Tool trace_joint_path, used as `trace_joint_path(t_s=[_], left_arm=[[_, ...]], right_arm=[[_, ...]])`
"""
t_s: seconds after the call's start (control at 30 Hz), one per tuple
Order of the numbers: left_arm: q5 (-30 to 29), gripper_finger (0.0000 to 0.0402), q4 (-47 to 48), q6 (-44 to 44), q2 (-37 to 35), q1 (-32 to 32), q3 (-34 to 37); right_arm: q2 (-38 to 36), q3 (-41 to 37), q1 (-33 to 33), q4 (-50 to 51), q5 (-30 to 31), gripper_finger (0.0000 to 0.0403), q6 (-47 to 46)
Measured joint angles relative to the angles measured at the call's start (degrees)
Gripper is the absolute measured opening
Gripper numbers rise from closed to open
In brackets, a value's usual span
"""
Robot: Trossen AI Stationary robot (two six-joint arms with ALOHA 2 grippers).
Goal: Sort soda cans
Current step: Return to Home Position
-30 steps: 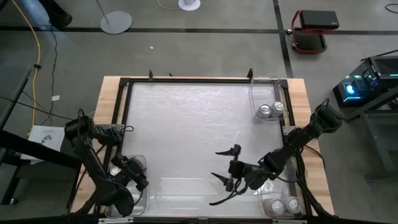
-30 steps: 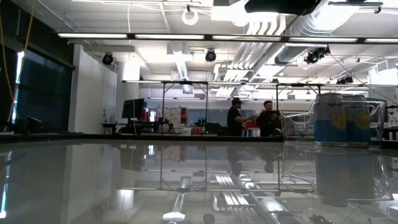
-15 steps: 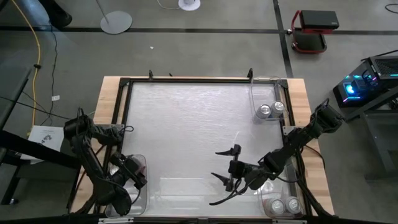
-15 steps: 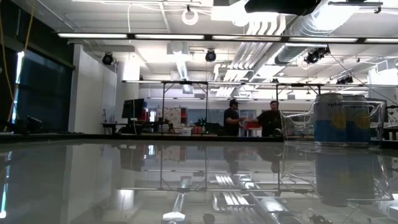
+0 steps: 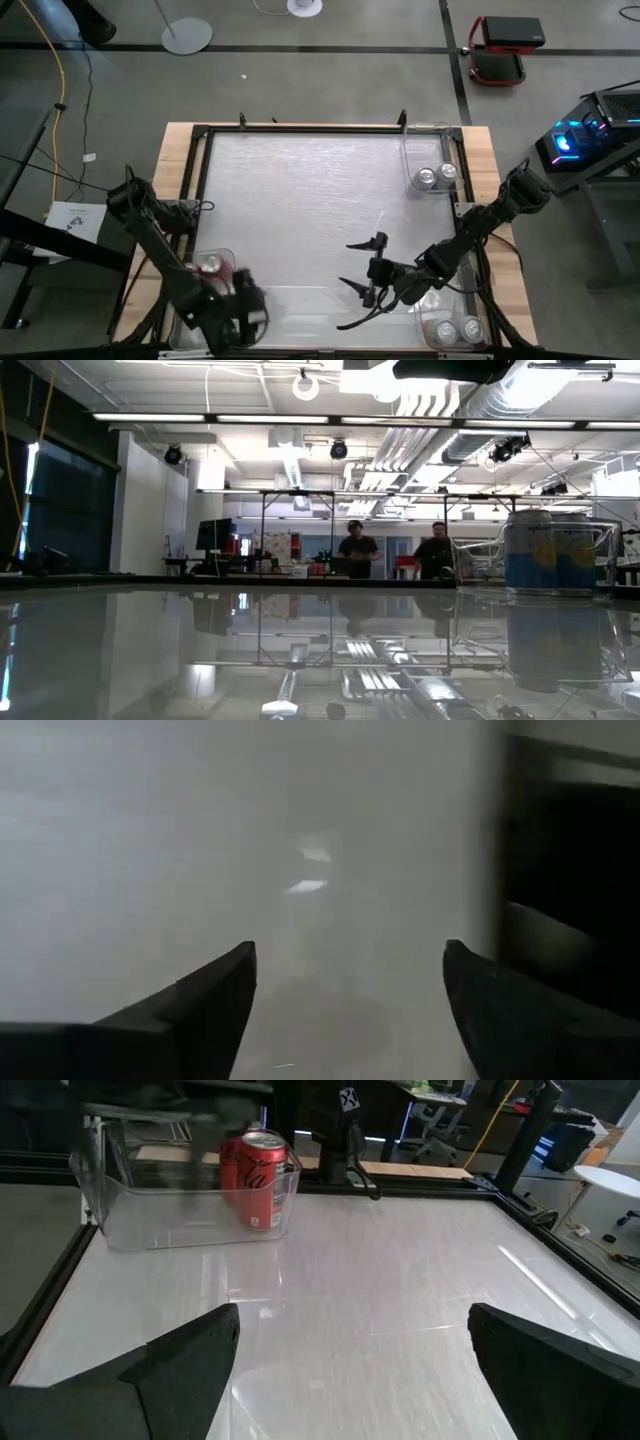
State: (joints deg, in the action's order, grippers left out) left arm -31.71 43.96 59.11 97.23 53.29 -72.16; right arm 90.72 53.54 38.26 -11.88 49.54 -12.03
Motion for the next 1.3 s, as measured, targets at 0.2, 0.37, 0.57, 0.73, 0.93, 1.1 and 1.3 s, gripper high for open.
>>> trace_joint_path(t_s=[0.2,0.37,0.57,0.73,0.93,1.1,1.3], left_arm=[[14.4,0.0261,-7.2,-5.6,0.0,-3.0,1.6],[23.4,0.0242,-6.3,3.3,0.0,-2.3,5.2],[27.6,0.0233,-5.9,10.3,-0.1,0.3,6.8],[27.4,0.0229,-6.2,10.9,-0.2,0.7,6.8],[18.8,0.0229,-6.7,4.7,-1.4,0.8,4.6],[-2.2,0.0223,-13.7,-14.4,-5.4,-0.5,6.1],[-6.0,0.0189,-18.5,-31.8,-13.3,-8.8,11.2]], right_arm=[[0.0,0.0,0.0,0.0,0.0,0.0383,0.1],[0.0,0.0,0.0,0.0,0.0,0.0383,0.5],[0.0,0.0,0.0,0.1,0.0,0.0383,0.5],[0.0,0.0,0.0,0.2,0.0,0.0383,0.5],[-1.6,0.0,3.2,0.5,4.3,0.0383,4.4],[-9.6,0.0,9.1,6.3,14.0,0.0383,4.8],[-20.2,0.1,13.4,24.0,18.3,0.0383,-8.3]])
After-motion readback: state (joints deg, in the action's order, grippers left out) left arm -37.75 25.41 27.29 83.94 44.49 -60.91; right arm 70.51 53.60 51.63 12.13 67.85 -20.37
